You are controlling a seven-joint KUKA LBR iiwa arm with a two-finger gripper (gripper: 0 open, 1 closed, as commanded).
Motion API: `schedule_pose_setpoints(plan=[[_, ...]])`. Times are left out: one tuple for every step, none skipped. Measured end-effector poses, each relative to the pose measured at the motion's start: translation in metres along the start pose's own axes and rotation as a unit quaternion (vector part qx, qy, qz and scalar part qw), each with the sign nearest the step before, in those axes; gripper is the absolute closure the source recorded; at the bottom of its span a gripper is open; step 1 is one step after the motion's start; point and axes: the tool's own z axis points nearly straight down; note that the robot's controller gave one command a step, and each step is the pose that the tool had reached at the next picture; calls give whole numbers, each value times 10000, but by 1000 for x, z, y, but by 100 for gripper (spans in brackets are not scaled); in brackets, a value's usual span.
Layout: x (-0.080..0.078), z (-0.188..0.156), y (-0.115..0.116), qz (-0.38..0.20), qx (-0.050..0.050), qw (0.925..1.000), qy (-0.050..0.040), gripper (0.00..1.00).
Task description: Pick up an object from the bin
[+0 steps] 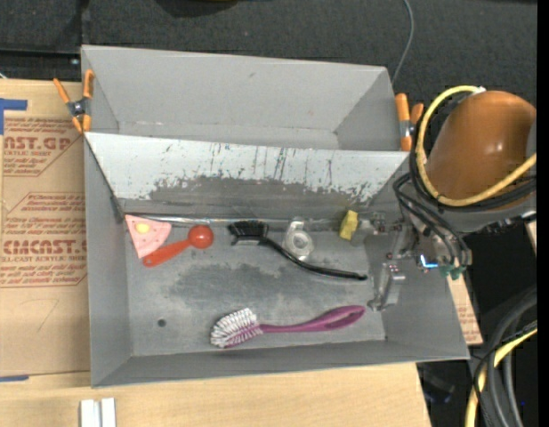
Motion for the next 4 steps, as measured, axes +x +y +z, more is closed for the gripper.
schedule_pose_setpoints(plan=[[0,0,0,0,0,10000,0,0],[-2,-39,15,-749,4,9972,-30,0],[19,50,26,758,-2,9971,32,0],[-21,26,16,-1135,20,9935,-93,0]])
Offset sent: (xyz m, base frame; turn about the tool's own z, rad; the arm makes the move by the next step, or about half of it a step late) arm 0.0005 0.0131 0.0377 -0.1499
